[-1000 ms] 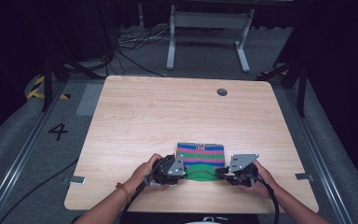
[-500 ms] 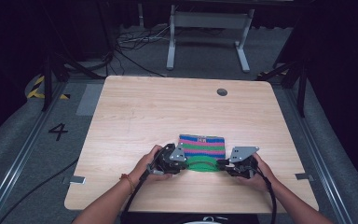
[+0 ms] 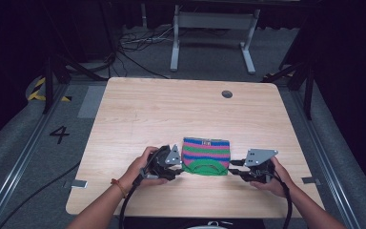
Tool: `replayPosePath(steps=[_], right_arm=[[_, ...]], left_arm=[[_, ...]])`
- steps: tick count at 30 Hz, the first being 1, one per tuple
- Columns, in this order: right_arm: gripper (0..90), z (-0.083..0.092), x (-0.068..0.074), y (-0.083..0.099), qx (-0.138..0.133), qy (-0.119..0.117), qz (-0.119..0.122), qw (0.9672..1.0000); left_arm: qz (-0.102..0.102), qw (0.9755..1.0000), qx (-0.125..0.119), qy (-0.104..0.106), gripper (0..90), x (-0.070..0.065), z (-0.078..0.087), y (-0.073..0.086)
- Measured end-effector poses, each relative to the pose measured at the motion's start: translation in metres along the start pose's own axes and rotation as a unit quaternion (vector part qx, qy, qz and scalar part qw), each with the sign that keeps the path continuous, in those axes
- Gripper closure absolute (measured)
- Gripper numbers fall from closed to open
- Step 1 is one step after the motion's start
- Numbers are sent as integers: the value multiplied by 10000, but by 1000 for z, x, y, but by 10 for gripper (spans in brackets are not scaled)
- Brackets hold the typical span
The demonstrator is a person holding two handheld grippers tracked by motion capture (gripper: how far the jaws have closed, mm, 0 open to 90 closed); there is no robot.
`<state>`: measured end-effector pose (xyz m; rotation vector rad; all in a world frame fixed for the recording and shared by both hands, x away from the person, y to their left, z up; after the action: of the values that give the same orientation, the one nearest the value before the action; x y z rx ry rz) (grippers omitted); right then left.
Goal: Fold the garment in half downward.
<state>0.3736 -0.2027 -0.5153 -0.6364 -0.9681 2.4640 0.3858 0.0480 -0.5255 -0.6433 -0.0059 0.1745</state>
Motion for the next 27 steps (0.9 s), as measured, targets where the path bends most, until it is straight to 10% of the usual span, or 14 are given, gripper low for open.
replayPosePath(steps=[11, 27], right_arm=[[540, 24, -9, 21, 233, 251, -21, 9994], [375, 46, -36, 70, 500, 689, -474, 9952]], left_arm=[[102, 9974, 545, -463, 354, -1, 24, 44], [629, 9972, 198, -345, 259, 2, 49, 88]])
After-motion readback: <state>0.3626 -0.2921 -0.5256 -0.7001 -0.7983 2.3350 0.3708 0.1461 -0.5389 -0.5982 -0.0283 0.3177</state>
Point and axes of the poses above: each handheld gripper's, and its own axes: z roughly backward along the jaws, y roughly out of its underside, x roughly to its left, the point moved 8 cm from there along -z, roughly forward along the jaws, and after that the axes turned 13 degrees about y, right-handed, at the moved point
